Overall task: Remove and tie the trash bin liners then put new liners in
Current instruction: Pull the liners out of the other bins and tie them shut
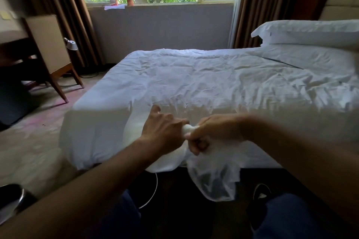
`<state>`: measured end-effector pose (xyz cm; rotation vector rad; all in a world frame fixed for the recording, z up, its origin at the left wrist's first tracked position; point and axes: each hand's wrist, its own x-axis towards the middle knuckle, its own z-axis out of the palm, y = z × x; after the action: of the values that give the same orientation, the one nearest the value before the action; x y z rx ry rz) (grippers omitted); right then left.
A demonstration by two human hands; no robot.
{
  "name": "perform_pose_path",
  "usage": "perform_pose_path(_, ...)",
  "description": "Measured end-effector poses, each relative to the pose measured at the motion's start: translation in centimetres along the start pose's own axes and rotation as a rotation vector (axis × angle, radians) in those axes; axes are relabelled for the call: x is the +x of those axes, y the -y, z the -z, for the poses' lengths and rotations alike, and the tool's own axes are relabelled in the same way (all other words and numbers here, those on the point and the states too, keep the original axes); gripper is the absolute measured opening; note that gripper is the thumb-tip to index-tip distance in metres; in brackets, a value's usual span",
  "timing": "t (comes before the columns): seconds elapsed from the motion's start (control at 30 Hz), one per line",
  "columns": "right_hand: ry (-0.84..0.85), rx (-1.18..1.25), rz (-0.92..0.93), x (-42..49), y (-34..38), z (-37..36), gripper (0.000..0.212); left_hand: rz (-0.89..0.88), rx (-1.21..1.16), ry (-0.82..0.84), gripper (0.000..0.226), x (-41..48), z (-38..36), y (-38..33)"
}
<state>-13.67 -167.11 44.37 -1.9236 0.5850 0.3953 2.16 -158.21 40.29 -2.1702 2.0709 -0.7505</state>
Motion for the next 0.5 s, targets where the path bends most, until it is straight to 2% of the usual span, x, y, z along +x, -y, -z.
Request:
perform_pose_path(0.03, -0.040, 0.085, 0.077, 0.1, -0.3, -0.2, 0.044, -0.009, -0.001, 0.007, 0.029, 0.0, -0.3, -0.2)
perform_pose_path(0.1, -0.221, 0.170, 0.241, 0.7, -0.9, -0.8, 0.050, -0.038, -0.143, 0.120, 0.025, 0.0, -1.6, 0.1)
perform_pose_path(0.17, -0.412, 0.229, 0.369, 1.8, -2.0, -1.8, 0.052, -0.114, -0.475, 0.187, 0.029, -0.1, -2.6, 0.7)
perform_pose_path(0.2, -0.458, 0.287, 0.421, 2.3, -2.4, -2.2, 0.047, -0.165, -0.621, 0.125, 0.032, -0.2, -2.7, 0.7)
perform_pose_path(0.27, -0.339, 0.524, 0.493, 3.0, -2.8, -2.6, 0.045, -0.117, -0.929, 0.030, 0.045, -0.2, -3.4, 1.2)
perform_pose_path(0.3, -0.246, 0.630, 0.519, 2.4, -2.2, -2.8, 0.043, -0.021, -1.072, 0.076, 0.059, -0.2, -3.4, 1.4)
perform_pose_path(0.33, -0.258, 0.602, 0.536, 2.5, -1.8, -2.7, 0.030, 0.043, -1.169, 0.165, 0.061, -0.6, -3.3, 1.2)
perform_pose_path(0.37, -0.308, 0.563, 0.551, 1.8, -1.2, -2.5, 0.005, 0.041, -1.162, 0.247, 0.045, -0.8, -2.8, 1.1)
perform_pose_path(0.4, -0.424, 0.320, 0.503, 1.7, -1.7, -1.9, 0.026, 0.053, -1.135, 0.325, 0.024, -0.7, -2.6, 1.0)
perform_pose_path(0.43, -0.506, 0.125, 0.471, 1.2, -1.2, -1.8, 0.042, 0.069, -1.065, 0.327, 0.029, -0.5, -2.7, 1.1)
perform_pose_path(0.47, -0.544, -0.176, 0.433, 1.3, -1.8, -1.4, 0.041, 0.100, -1.022, 0.290, 0.043, -0.3, -2.8, 1.2)
perform_pose_path(0.5, -0.584, -0.523, 0.371, 1.0, -1.4, -1.4, 0.043, 0.140, -0.973, 0.262, 0.045, -0.3, -2.6, 1.4)
